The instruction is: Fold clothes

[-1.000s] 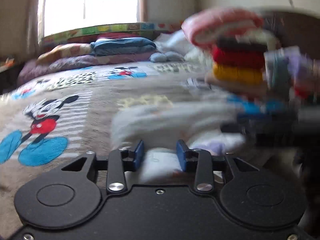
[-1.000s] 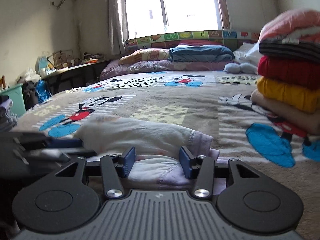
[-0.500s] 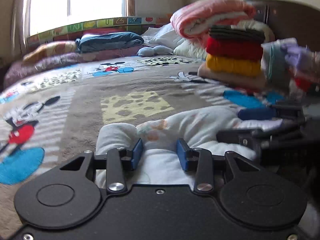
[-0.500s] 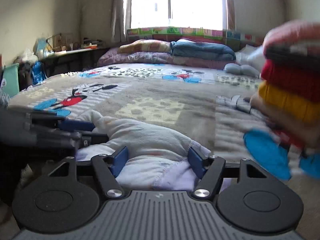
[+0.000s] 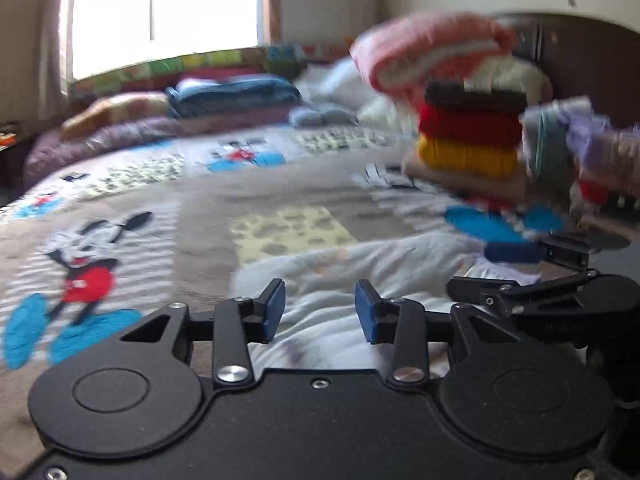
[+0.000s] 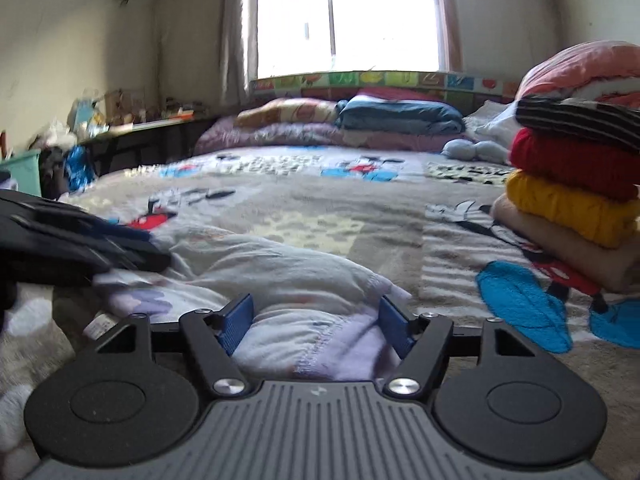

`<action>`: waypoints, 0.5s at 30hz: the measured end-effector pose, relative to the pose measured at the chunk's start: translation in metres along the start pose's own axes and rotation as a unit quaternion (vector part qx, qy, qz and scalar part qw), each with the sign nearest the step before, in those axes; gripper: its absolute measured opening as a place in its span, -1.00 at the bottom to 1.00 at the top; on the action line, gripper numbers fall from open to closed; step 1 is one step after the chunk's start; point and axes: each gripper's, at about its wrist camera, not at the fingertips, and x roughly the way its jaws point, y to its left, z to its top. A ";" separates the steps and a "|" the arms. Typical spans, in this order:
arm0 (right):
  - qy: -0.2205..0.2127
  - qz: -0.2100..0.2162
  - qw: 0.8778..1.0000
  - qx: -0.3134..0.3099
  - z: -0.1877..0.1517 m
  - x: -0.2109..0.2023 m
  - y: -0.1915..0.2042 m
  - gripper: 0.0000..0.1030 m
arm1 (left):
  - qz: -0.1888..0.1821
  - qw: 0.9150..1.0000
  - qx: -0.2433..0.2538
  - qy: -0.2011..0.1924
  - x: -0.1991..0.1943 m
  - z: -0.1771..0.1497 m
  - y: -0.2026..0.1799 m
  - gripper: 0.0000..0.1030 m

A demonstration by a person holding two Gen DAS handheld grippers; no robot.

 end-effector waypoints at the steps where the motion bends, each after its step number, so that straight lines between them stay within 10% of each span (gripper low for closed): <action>1: -0.007 0.000 1.000 0.001 0.000 -0.005 0.000 0.32 | 0.004 1.000 -0.001 -0.007 -0.007 -0.005 0.000 -0.29; 6: 0.000 0.007 1.000 -0.002 -0.005 -0.007 -0.003 0.06 | 0.000 1.000 -0.009 0.027 0.009 -0.036 -0.012 -0.30; 15: 0.039 0.004 0.999 0.032 -0.012 0.006 -0.011 0.39 | 0.001 0.998 0.032 0.059 0.024 -0.029 -0.017 -0.26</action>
